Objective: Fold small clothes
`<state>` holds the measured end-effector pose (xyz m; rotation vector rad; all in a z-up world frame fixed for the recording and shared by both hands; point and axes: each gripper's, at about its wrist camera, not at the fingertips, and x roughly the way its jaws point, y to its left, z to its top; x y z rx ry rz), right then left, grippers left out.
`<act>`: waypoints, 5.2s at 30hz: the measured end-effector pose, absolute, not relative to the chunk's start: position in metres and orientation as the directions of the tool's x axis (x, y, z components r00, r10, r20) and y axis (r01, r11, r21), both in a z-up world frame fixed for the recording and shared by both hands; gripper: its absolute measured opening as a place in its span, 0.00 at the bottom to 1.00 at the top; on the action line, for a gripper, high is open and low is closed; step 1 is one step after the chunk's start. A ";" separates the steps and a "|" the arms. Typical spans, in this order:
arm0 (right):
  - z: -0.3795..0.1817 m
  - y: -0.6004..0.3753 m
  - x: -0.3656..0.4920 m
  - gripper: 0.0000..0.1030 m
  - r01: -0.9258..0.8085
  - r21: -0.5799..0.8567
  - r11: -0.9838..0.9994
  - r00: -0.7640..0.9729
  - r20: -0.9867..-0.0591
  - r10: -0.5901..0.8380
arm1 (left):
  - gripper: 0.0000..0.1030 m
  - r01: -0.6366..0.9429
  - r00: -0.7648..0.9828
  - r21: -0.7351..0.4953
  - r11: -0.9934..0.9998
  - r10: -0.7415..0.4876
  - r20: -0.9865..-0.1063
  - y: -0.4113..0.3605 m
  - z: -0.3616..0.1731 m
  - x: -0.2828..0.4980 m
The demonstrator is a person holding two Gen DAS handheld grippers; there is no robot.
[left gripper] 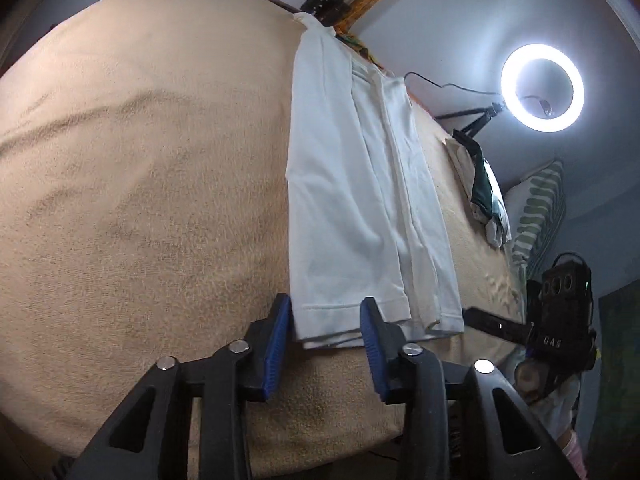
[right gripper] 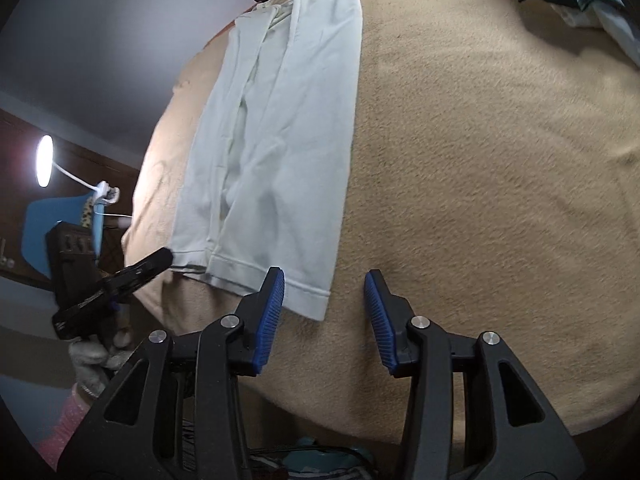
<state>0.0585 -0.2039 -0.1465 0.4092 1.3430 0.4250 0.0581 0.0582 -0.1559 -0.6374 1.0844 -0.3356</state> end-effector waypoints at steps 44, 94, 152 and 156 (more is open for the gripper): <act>-0.102 -0.222 0.107 0.04 -0.061 0.674 0.736 0.288 -0.694 0.659 | 0.01 0.018 0.508 -0.601 0.799 -0.525 -0.683 0.072 -0.093 0.099; -0.118 -0.197 0.208 0.21 -0.204 0.403 0.892 0.348 -0.822 0.451 | 0.35 -0.007 0.595 -0.410 0.912 -0.325 -0.735 0.077 -0.104 0.211; -0.061 -0.182 0.304 0.10 -0.410 0.400 0.820 0.448 -0.694 0.563 | 0.00 0.174 0.636 -0.424 0.889 -0.430 -0.641 0.074 -0.068 0.296; -0.050 -0.179 0.267 0.10 -0.423 0.392 0.817 0.446 -0.694 0.565 | 0.00 0.190 0.637 -0.415 0.890 -0.433 -0.637 0.071 -0.060 0.265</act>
